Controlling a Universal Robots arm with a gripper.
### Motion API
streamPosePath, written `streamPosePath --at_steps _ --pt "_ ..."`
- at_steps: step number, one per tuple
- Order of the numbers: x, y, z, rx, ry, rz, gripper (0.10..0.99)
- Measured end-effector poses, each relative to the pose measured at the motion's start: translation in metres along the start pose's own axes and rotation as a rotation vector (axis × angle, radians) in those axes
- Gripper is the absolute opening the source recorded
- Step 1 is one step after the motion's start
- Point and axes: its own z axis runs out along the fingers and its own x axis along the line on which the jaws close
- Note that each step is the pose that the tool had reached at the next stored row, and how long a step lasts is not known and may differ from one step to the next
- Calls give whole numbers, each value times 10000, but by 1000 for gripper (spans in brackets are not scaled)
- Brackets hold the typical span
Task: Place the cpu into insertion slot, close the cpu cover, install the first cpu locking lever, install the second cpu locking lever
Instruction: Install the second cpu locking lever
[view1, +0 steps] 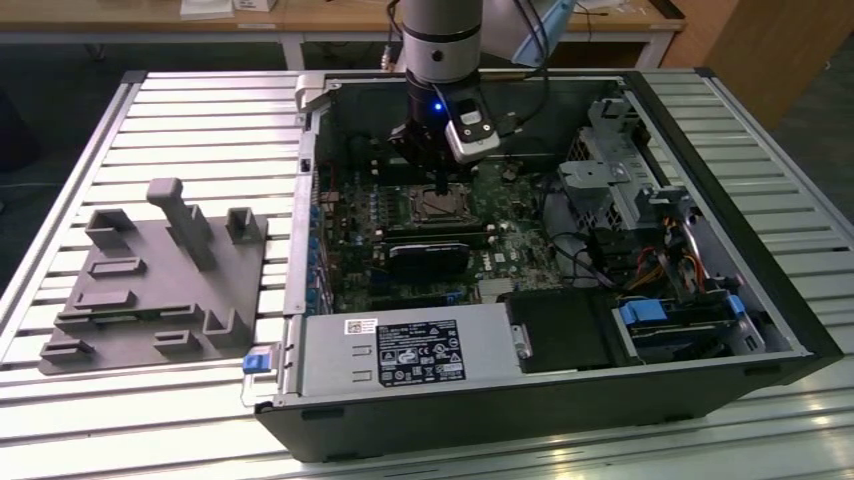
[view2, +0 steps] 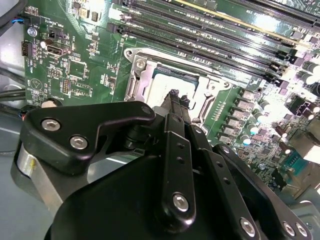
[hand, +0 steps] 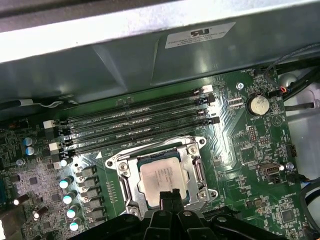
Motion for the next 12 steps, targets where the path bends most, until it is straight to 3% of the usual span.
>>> streamPosePath --at_steps 7,12 --pt "0 -1 -1 1 0 0 106" --pt "-5 0 -64 -2 -1 1 106"
